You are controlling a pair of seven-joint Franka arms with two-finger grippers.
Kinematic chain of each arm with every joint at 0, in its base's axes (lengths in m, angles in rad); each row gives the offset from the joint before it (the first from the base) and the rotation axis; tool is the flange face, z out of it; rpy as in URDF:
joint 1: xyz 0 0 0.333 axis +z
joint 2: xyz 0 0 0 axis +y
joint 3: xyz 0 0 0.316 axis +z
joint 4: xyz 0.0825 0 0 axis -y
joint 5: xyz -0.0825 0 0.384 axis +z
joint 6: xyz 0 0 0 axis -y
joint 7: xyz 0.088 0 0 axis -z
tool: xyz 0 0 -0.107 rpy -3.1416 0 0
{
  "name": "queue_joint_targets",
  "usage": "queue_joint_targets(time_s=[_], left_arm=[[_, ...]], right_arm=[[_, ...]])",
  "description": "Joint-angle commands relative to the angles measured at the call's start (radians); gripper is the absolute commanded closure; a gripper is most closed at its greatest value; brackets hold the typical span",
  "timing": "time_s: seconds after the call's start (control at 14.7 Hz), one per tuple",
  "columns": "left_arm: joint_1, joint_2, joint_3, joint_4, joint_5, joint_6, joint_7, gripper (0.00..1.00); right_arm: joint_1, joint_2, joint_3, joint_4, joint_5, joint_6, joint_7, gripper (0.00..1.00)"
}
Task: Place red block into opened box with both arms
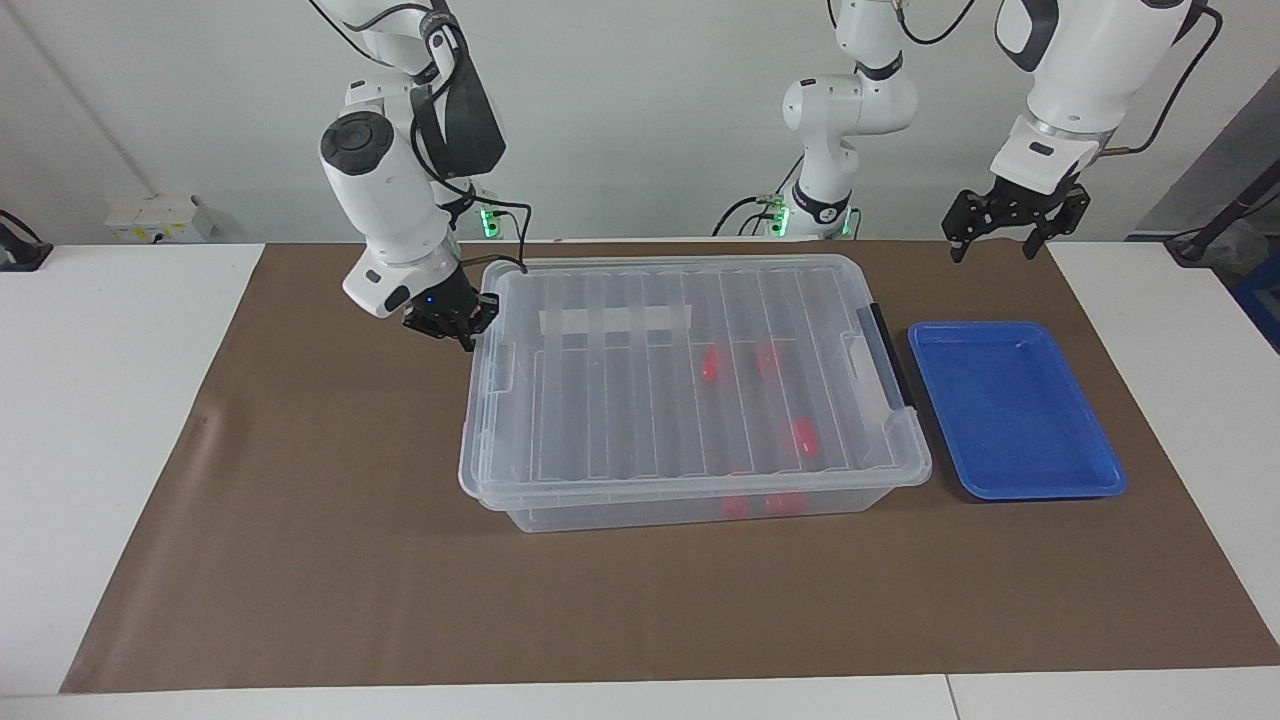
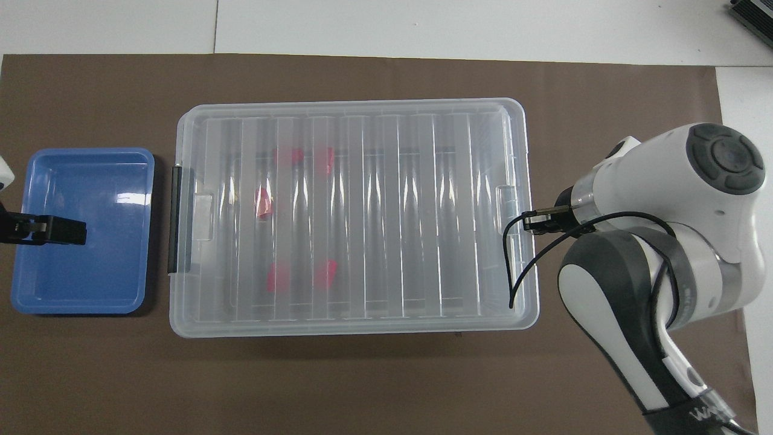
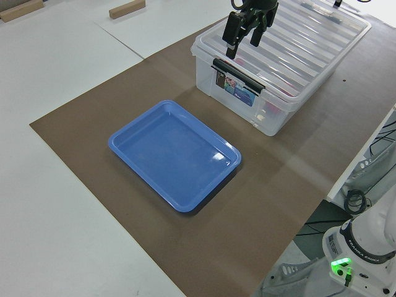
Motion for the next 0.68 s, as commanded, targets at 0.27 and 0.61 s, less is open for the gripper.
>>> queue_joint_targets(time_s=[0.27,0.61], left_arm=[[0.006,-0.007,0.000,-0.006,-0.012,-0.009,0.004,0.00],[0.006,-0.007,0.000,-0.006,-0.012,-0.007,0.004,0.00]], right_arm=[[-0.128,-0.078,-0.007,-0.002,0.018,-0.010,0.015,0.72],[-0.202,-0.081,-0.012,0.110,-0.008,-0.110,0.015,0.00]])
